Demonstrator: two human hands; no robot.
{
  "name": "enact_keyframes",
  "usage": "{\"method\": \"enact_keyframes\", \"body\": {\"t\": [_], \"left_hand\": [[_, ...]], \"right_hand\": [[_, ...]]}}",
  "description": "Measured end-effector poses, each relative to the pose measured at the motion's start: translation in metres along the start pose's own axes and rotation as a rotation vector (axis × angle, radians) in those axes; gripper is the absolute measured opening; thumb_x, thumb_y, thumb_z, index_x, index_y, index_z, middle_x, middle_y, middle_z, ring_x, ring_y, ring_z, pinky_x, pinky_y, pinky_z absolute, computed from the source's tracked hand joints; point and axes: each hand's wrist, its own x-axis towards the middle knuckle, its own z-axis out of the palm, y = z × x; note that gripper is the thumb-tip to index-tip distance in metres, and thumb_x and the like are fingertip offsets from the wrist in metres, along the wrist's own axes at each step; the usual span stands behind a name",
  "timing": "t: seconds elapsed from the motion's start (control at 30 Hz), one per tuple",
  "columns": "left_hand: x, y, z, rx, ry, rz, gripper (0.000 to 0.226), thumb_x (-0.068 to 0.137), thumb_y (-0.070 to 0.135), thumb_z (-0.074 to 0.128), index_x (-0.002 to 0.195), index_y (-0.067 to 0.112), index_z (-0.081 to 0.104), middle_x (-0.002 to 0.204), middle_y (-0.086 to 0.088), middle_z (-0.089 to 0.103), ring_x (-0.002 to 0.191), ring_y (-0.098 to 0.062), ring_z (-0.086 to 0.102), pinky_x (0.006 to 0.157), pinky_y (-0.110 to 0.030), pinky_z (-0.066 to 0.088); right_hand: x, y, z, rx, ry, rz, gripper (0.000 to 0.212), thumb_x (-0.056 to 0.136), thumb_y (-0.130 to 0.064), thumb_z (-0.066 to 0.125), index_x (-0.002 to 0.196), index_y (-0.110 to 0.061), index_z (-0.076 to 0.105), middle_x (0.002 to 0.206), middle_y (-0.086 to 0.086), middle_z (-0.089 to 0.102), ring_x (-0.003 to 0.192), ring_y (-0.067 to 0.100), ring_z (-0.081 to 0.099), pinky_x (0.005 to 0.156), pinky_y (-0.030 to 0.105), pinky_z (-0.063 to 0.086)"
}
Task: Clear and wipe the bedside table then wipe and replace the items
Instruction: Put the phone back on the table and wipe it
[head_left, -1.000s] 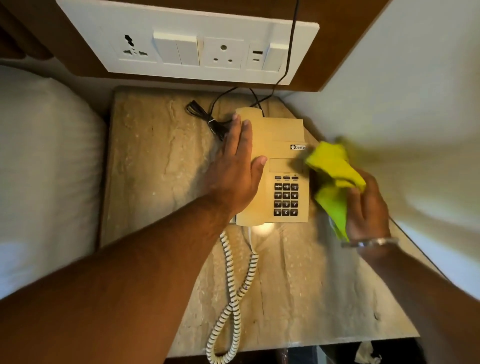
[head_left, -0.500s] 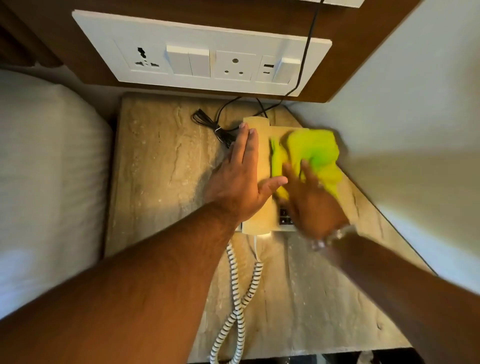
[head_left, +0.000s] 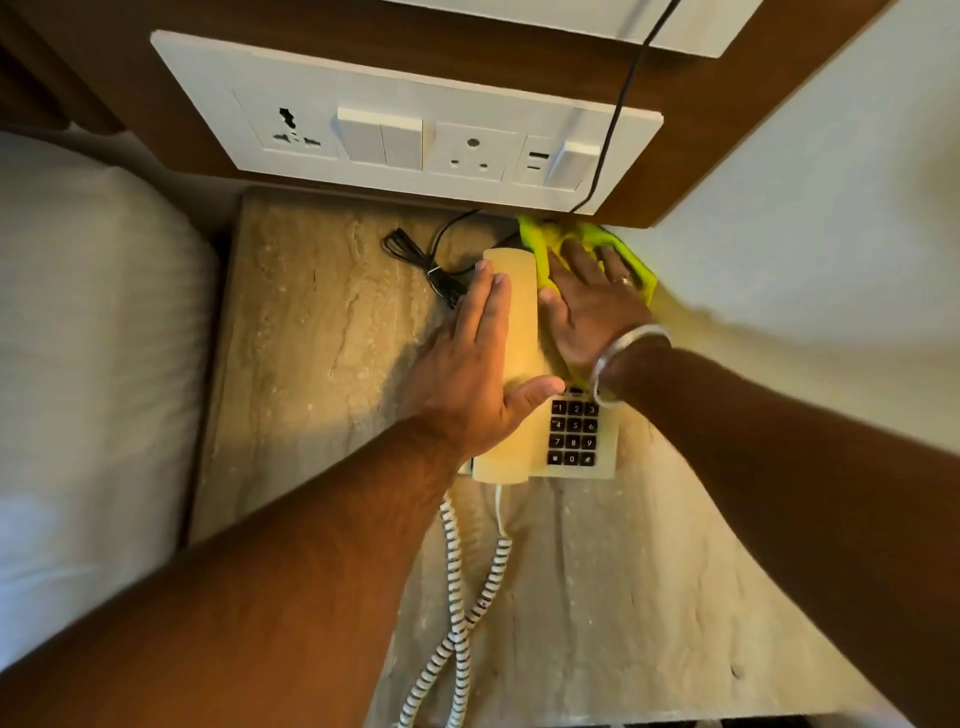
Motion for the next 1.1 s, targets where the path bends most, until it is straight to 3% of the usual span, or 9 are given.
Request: {"method": "enact_keyframes", "body": {"t": [0.1,0.27,0.43,0.53,0.6,0.83,0.97,1.03,1.1], "left_hand": [[0.001,0.0,-0.001,0.01,-0.004,-0.003,0.114,0.08,0.087,0.006,0.157,0.004,0.014,0.167,-0.013,0.007,0.148,-0.03,0.029,0.109,-0.043,0.039],[0.002,0.003,-0.003,0.024,-0.03,-0.025,0.114,0.078,0.088,0.003,0.158,0.007,0.01,0.168,-0.01,0.002,0.149,-0.029,0.028,0.11,-0.043,0.038],[0.001,-0.001,0.002,-0.04,0.014,0.028,0.111,0.083,0.085,0.009,0.157,0.003,0.016,0.167,-0.013,0.007,0.149,-0.03,0.028,0.108,-0.043,0.04],[0.0,-0.002,0.005,-0.062,0.038,0.043,0.111,0.083,0.084,0.009,0.157,0.002,0.017,0.167,-0.014,0.008,0.149,-0.03,0.028,0.109,-0.044,0.041],[-0.001,-0.002,0.003,-0.045,0.024,0.034,0.112,0.082,0.085,0.008,0.157,0.002,0.016,0.167,-0.014,0.008,0.149,-0.03,0.028,0.11,-0.045,0.038],[0.0,0.001,-0.001,0.039,-0.032,-0.021,0.116,0.077,0.089,0.002,0.158,0.007,0.013,0.168,-0.009,0.005,0.148,-0.03,0.03,0.113,-0.052,0.035],[-0.001,0.007,-0.004,0.053,-0.082,-0.067,0.116,0.075,0.089,-0.002,0.159,0.009,0.005,0.168,-0.008,-0.005,0.15,-0.03,0.022,0.118,-0.051,0.025],[-0.004,0.013,-0.004,0.028,-0.094,-0.105,0.116,0.074,0.089,-0.006,0.158,0.01,-0.004,0.167,-0.01,-0.011,0.154,-0.03,0.006,0.123,-0.051,0.013],[-0.015,0.008,-0.005,-0.007,-0.081,-0.137,0.116,0.073,0.09,-0.005,0.157,0.009,-0.011,0.166,-0.011,-0.015,0.154,-0.027,-0.009,0.124,-0.049,0.001]], "right_hand": [[-0.064,-0.006,0.033,-0.007,0.046,-0.072,0.069,0.094,-0.052,0.002,0.144,-0.015,0.032,0.156,0.015,0.019,0.141,0.046,0.01,0.111,0.062,0.02],[-0.178,-0.017,0.083,-0.012,-0.065,-0.164,0.053,0.09,-0.053,0.035,0.132,-0.022,0.044,0.153,0.01,0.029,0.139,0.046,0.02,0.105,0.058,0.031],[-0.104,-0.002,0.056,-0.053,0.058,-0.157,0.061,0.092,-0.05,0.026,0.14,-0.015,0.04,0.155,0.014,0.021,0.141,0.046,0.013,0.112,0.059,0.021],[-0.025,0.003,0.013,0.006,0.078,-0.026,0.058,0.097,-0.046,0.017,0.148,-0.02,0.02,0.158,0.009,0.01,0.144,0.04,0.004,0.117,0.05,0.01],[0.005,0.004,-0.002,0.042,0.078,-0.006,0.05,0.099,-0.041,0.024,0.145,-0.02,0.026,0.156,0.01,0.018,0.14,0.037,0.013,0.114,0.043,0.014],[-0.112,0.001,0.066,0.051,0.213,-0.171,0.059,0.095,-0.047,0.029,0.144,-0.013,0.03,0.155,0.017,0.013,0.142,0.043,0.005,0.114,0.059,0.012],[-0.165,0.009,0.1,0.14,0.181,-0.124,0.069,0.079,-0.014,0.069,0.138,-0.028,0.037,0.153,0.009,0.025,0.133,0.052,0.028,0.095,0.058,0.041],[-0.158,0.011,0.086,0.282,0.249,-0.044,0.063,0.078,-0.002,0.062,0.131,-0.03,0.043,0.148,0.01,0.035,0.126,0.05,0.041,0.087,0.058,0.048],[-0.146,0.01,0.056,0.441,0.358,-0.037,0.06,0.079,0.003,0.055,0.132,-0.026,0.045,0.145,0.014,0.041,0.128,0.041,0.044,0.093,0.055,0.047]]}}
